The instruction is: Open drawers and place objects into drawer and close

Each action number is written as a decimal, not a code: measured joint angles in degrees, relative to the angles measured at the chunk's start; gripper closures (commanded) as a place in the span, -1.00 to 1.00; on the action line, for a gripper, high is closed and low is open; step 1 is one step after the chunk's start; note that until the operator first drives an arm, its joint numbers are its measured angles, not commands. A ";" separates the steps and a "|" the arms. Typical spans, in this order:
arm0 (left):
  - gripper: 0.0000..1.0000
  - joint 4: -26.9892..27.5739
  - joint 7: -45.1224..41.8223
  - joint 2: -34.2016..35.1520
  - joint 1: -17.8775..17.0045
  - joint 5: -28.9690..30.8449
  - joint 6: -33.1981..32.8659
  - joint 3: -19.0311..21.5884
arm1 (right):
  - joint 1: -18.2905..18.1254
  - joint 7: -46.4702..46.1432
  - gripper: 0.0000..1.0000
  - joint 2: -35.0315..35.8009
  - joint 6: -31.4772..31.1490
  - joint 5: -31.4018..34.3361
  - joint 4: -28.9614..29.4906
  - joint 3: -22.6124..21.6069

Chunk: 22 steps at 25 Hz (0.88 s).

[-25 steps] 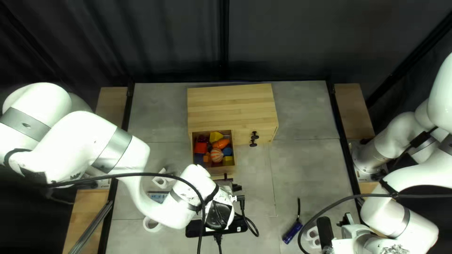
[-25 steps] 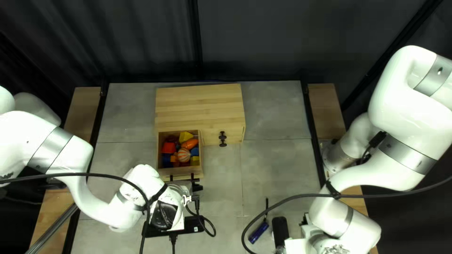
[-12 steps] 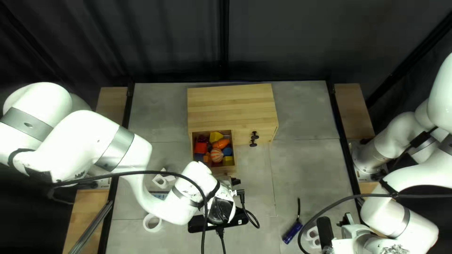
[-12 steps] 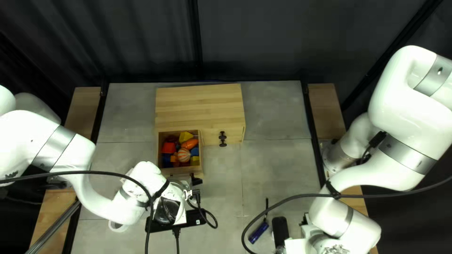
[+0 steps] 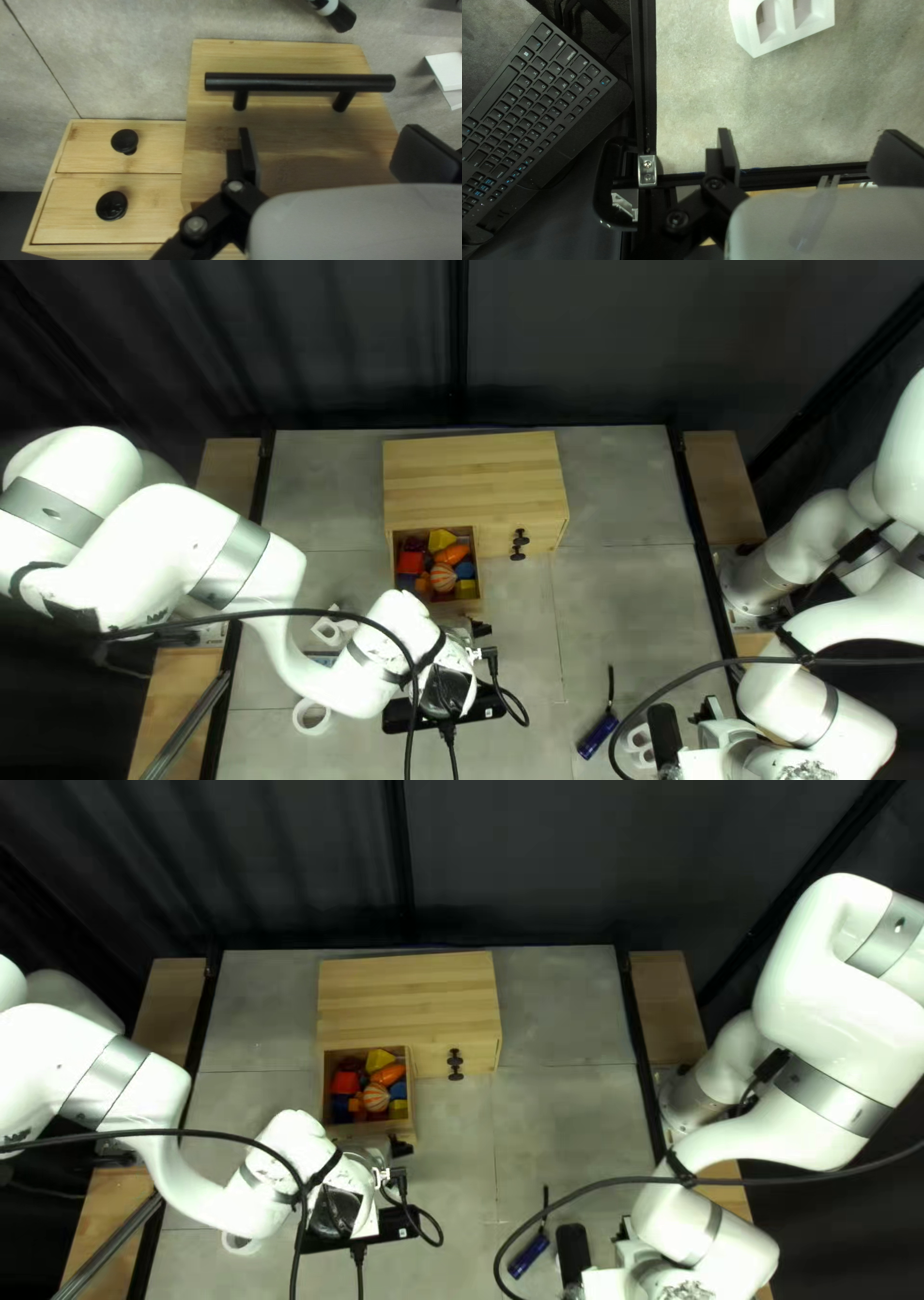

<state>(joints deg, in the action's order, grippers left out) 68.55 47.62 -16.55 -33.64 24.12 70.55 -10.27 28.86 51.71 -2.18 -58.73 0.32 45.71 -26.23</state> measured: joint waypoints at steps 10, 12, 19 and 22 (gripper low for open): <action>-1.00 -0.14 -0.14 -0.11 -0.09 0.85 -0.19 -0.14 | 0.00 0.00 -1.00 0.00 0.00 0.00 0.00 0.00; -1.00 -0.10 -0.16 -0.16 -0.03 0.85 -0.11 -0.20 | 0.00 0.00 -1.00 0.00 0.00 0.00 0.00 0.00; -1.00 -0.33 -0.07 0.11 0.26 0.87 0.29 -0.51 | 0.00 0.00 -1.00 0.00 0.00 0.00 0.00 0.00; -1.00 -0.55 0.12 0.34 0.49 0.89 0.32 -0.69 | 0.00 0.00 -1.00 0.00 0.00 0.00 0.00 0.00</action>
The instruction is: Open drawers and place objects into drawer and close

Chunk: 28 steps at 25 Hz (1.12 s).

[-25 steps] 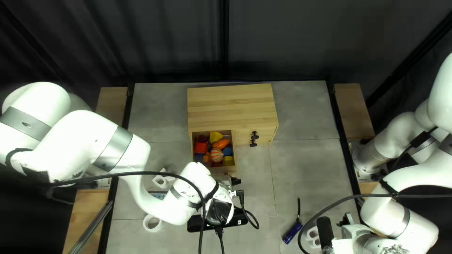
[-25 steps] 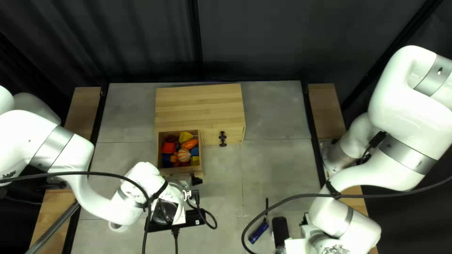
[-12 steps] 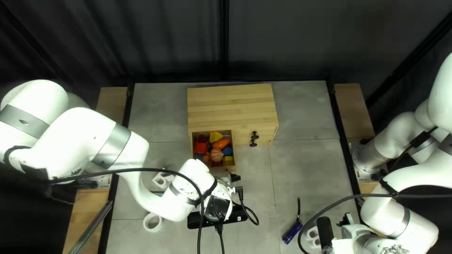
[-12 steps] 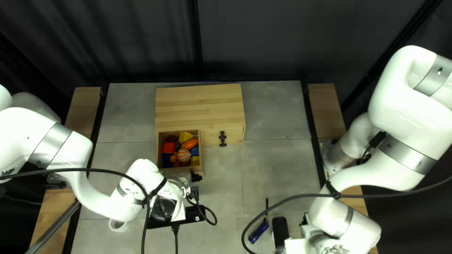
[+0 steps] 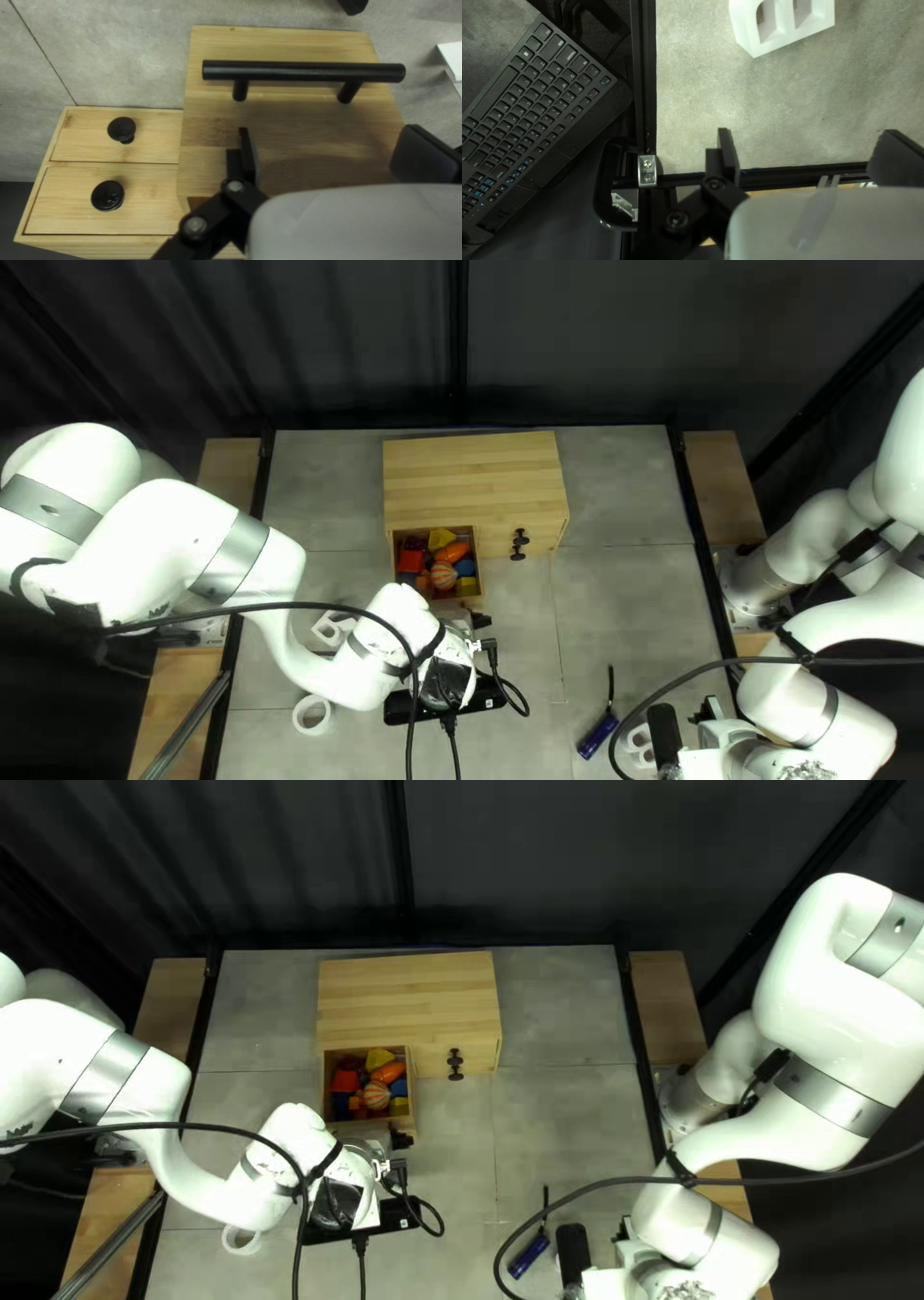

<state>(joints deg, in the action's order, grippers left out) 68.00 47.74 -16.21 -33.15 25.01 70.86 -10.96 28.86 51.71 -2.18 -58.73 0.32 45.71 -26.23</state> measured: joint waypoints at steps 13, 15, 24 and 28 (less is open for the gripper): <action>-1.00 -0.99 0.44 1.03 0.66 0.23 -0.05 -0.60 | 0.00 0.00 -1.00 0.00 0.00 0.00 0.00 0.00; -1.00 -1.13 0.49 1.13 0.72 0.30 -0.06 -0.67 | 0.00 0.00 -1.00 0.00 0.00 0.00 0.00 0.00; -1.00 -1.72 0.53 1.04 1.10 0.83 0.04 -1.13 | 0.00 0.00 -1.00 0.00 0.00 0.00 0.00 0.00; -1.00 -1.77 0.34 0.83 1.10 1.36 0.24 -1.29 | 0.00 0.00 -1.00 0.00 0.00 0.00 0.00 0.00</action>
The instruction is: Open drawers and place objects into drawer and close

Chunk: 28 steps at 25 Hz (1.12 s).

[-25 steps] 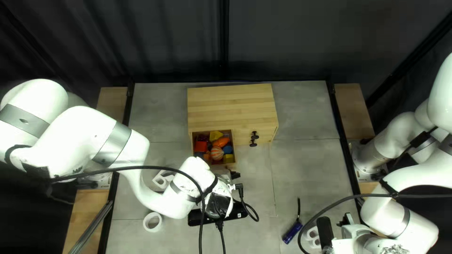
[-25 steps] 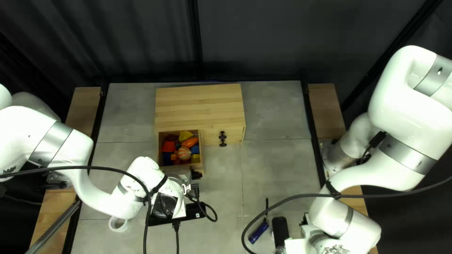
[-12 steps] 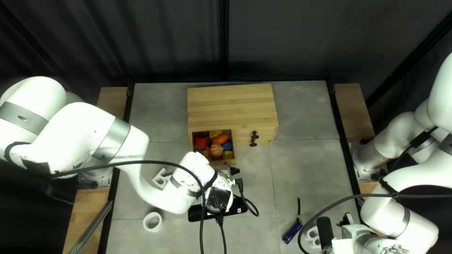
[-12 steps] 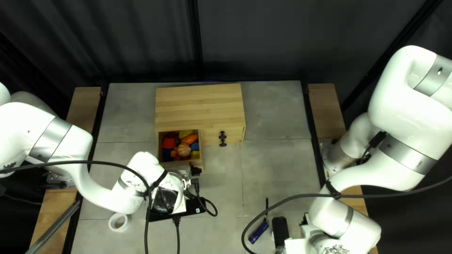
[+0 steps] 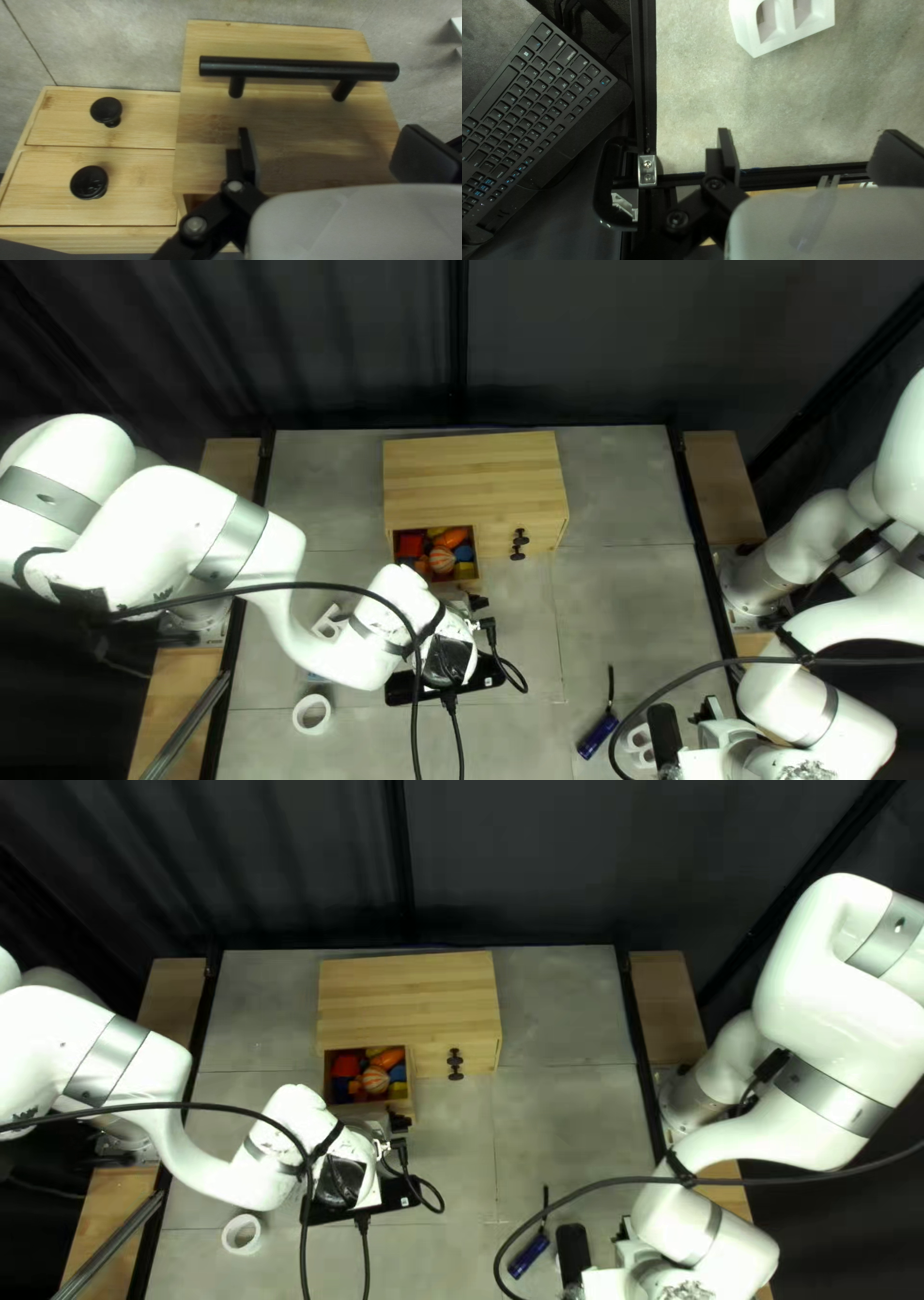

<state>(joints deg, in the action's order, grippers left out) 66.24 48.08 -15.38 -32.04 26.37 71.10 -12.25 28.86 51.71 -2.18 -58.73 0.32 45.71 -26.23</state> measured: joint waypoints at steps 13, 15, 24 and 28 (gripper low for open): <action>-1.00 -0.58 0.07 0.33 0.32 1.06 0.02 -0.56 | 0.00 0.00 -1.00 0.00 0.00 0.00 0.00 0.00; -1.00 -0.69 0.26 0.42 0.54 1.27 -0.04 -0.78 | 0.00 0.00 -1.00 0.00 0.00 0.00 0.00 0.00; -1.00 -2.03 0.58 0.91 1.54 2.05 -1.06 -1.73 | 0.00 0.00 -1.00 0.00 0.00 0.00 0.00 0.00; -1.00 -2.55 0.32 1.25 1.61 2.23 -1.32 -1.86 | 0.00 0.00 -1.00 0.00 0.00 0.00 0.00 0.00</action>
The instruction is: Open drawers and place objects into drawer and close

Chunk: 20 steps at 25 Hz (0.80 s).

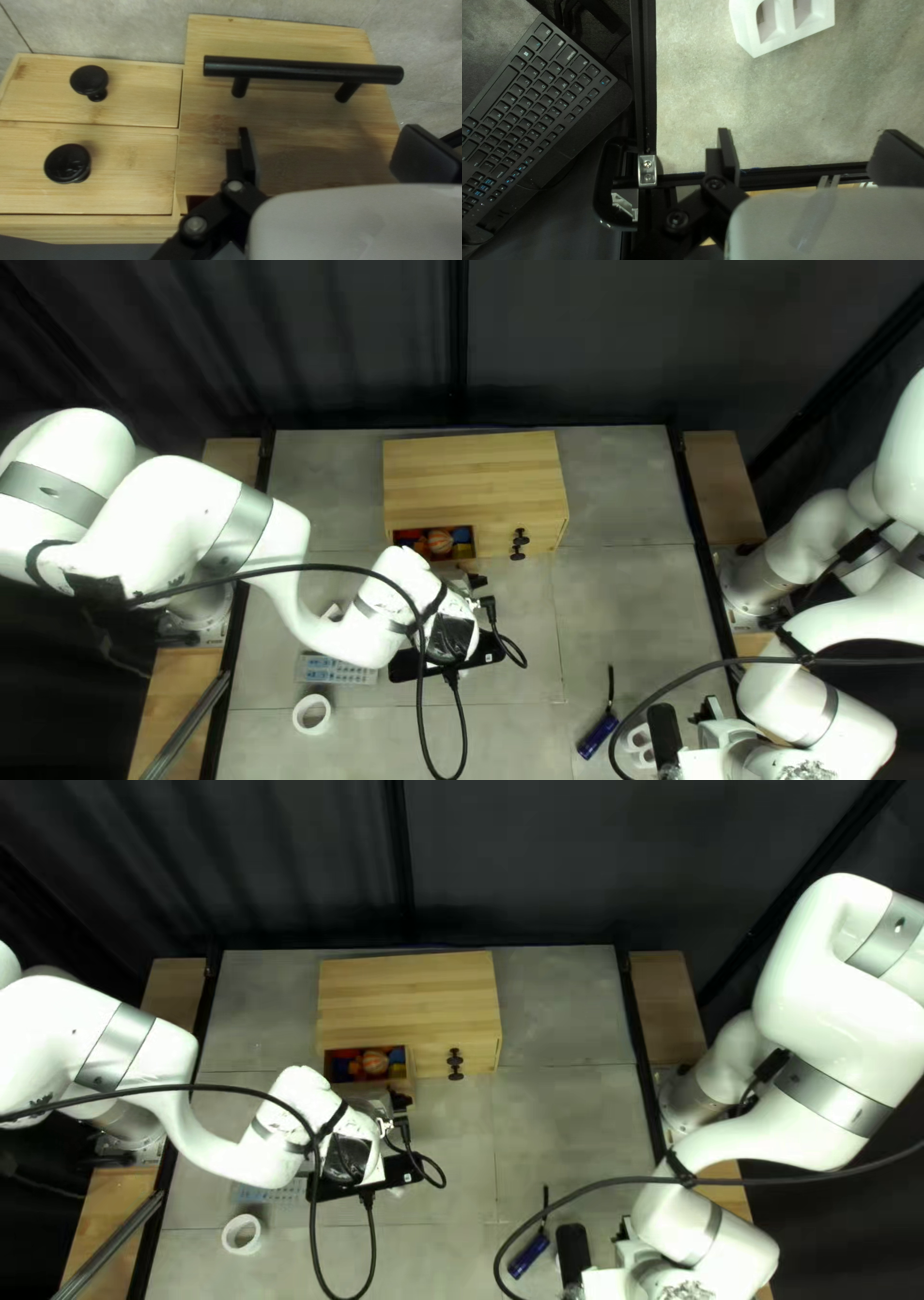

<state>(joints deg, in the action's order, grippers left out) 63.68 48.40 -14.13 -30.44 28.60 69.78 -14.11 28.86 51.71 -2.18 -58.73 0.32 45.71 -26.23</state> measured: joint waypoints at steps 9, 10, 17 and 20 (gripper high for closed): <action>-1.00 -0.93 -0.15 0.97 0.39 0.70 0.23 -0.61 | 0.00 0.00 -1.00 0.00 0.00 0.00 0.00 0.00; -1.00 -0.99 -0.16 1.04 0.44 0.78 0.27 -0.68 | 0.00 0.00 -1.00 0.00 0.00 0.00 0.00 0.00; -1.00 -1.18 0.01 1.26 0.83 1.33 0.62 -1.16 | 0.00 0.00 -1.00 0.00 0.00 0.00 0.00 0.00; -1.00 -1.35 0.01 1.31 0.91 1.61 0.52 -1.30 | 0.00 0.00 -1.00 0.00 0.00 0.00 0.00 0.00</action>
<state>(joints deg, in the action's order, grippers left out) 62.33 48.41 -12.82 -29.52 30.21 70.31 -15.40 28.86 51.71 -2.18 -58.73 0.32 45.71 -26.23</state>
